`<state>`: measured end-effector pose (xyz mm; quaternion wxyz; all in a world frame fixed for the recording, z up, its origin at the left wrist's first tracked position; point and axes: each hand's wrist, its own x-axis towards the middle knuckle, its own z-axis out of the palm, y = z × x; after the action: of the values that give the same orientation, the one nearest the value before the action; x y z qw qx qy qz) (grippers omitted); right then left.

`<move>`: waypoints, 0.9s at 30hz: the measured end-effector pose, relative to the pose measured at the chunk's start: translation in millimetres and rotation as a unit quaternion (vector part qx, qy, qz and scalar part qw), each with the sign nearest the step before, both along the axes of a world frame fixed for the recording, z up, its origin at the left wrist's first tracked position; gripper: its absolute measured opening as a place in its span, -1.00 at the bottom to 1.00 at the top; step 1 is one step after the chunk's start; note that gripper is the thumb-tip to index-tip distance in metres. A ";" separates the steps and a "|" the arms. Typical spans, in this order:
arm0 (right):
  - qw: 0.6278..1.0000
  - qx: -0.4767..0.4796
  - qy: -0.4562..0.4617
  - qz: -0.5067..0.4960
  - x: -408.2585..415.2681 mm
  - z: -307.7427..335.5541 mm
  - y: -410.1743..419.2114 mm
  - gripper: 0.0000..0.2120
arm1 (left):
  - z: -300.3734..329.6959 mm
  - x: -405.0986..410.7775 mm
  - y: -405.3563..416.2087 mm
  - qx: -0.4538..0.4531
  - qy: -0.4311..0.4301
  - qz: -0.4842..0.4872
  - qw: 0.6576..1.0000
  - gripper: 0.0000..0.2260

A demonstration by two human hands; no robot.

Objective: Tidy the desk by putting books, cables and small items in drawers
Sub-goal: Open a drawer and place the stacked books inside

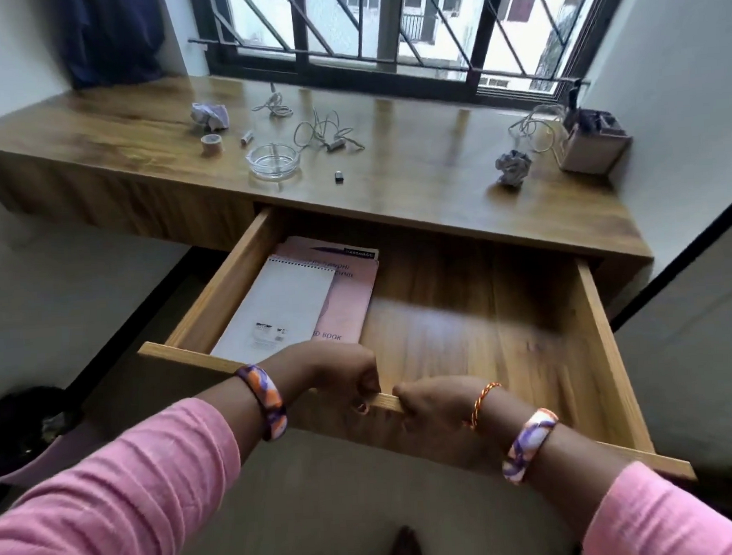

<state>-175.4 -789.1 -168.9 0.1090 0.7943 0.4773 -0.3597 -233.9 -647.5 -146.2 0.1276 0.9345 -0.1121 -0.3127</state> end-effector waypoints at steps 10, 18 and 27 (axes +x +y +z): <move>0.980 0.091 -0.131 -0.122 68.5 -8.9 22.9 -0.45 | -9.7 83.4 39.7 0.044 -0.154 0.176 0.971 -0.21; 0.955 0.176 -0.189 -0.143 150.2 -16.9 51.1 -0.20 | 3.0 176.7 60.7 0.182 -0.183 0.173 0.951 0.25; 0.876 0.279 -0.350 -0.179 215.9 -44.2 59.3 0.20 | 9.5 233.6 88.9 0.156 -0.230 0.147 0.950 -0.29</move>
<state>40.5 -729.8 -213.1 -0.0235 0.9377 0.3381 0.0760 -0.3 -558.6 -136.6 -0.0043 0.9954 0.0500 -0.0812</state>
